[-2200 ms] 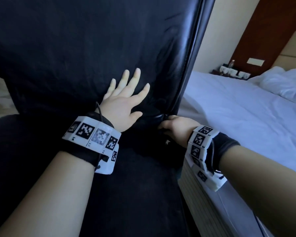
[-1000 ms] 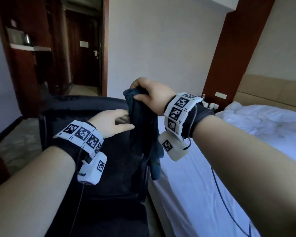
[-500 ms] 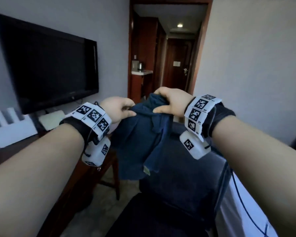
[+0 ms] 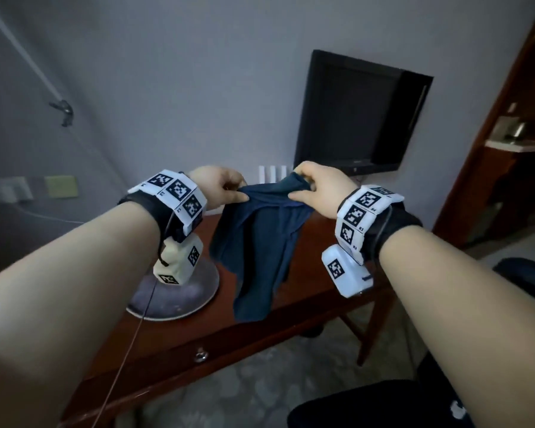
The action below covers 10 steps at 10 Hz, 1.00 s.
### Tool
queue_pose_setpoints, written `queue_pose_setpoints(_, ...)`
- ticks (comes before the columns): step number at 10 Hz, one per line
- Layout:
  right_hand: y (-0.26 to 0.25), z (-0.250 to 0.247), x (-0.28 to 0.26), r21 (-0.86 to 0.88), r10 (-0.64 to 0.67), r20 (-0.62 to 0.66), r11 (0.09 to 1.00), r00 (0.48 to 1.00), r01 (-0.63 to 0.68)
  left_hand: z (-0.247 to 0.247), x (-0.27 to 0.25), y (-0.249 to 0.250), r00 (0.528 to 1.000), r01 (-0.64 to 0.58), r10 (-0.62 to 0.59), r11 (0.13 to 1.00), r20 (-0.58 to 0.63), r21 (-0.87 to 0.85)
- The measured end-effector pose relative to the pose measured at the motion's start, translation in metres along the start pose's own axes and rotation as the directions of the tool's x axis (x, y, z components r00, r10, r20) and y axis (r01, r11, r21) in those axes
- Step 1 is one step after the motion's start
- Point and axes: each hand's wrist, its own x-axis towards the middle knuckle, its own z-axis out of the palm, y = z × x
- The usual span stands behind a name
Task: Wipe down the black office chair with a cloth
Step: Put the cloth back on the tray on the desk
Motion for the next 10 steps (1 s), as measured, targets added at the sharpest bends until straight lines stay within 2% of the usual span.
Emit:
queue_pose_setpoints(2, -0.062, 0.071, 0.09, 0.013, -0.111, 0.094, 0.994, 0.989, 0.11, -0.037, -0.001, -0.111, 0.988, 0.154, -0.154, 0.988, 0.006, 0.018)
queue_pose_setpoints(3, -0.08, 0.116, 0.13, 0.028, -0.124, 0.16, 0.992, 0.979, 0.121, -0.037, 0.007, -0.165, 0.974, 0.217, -0.218, 0.976, 0.065, 0.031)
queue_pose_setpoints(5, -0.085, 0.209, 0.178, 0.014, -0.093, 0.346, 0.995, 0.934, 0.094, 0.003, 0.028, -0.254, 0.933, 0.305, -0.302, 0.952, 0.195, 0.012)
queue_pose_setpoints(6, -0.073, 0.256, 0.193, 0.003, -0.094, 0.477, 0.994, 0.874, 0.105, 0.039, 0.035, -0.289, 0.889, 0.369, -0.357, 0.929, 0.288, 0.012)
queue_pose_setpoints(8, -0.043, 0.33, 0.215, -0.029, -0.096, 0.658, 0.988, 0.747, 0.153, 0.108, 0.046, -0.327, 0.809, 0.504, -0.448, 0.862, 0.381, -0.057)
queue_pose_setpoints(9, -0.031, 0.349, 0.222, -0.018, -0.077, 0.7, 0.992, 0.709, 0.126, 0.121, 0.054, -0.329, 0.782, 0.567, -0.507, 0.82, 0.362, -0.076)
queue_pose_setpoints(10, -0.023, 0.359, 0.23, -0.005, -0.1, 0.68, 0.99, 0.726, 0.142, 0.128, 0.066, -0.333, 0.807, 0.557, -0.535, 0.831, 0.251, -0.02)
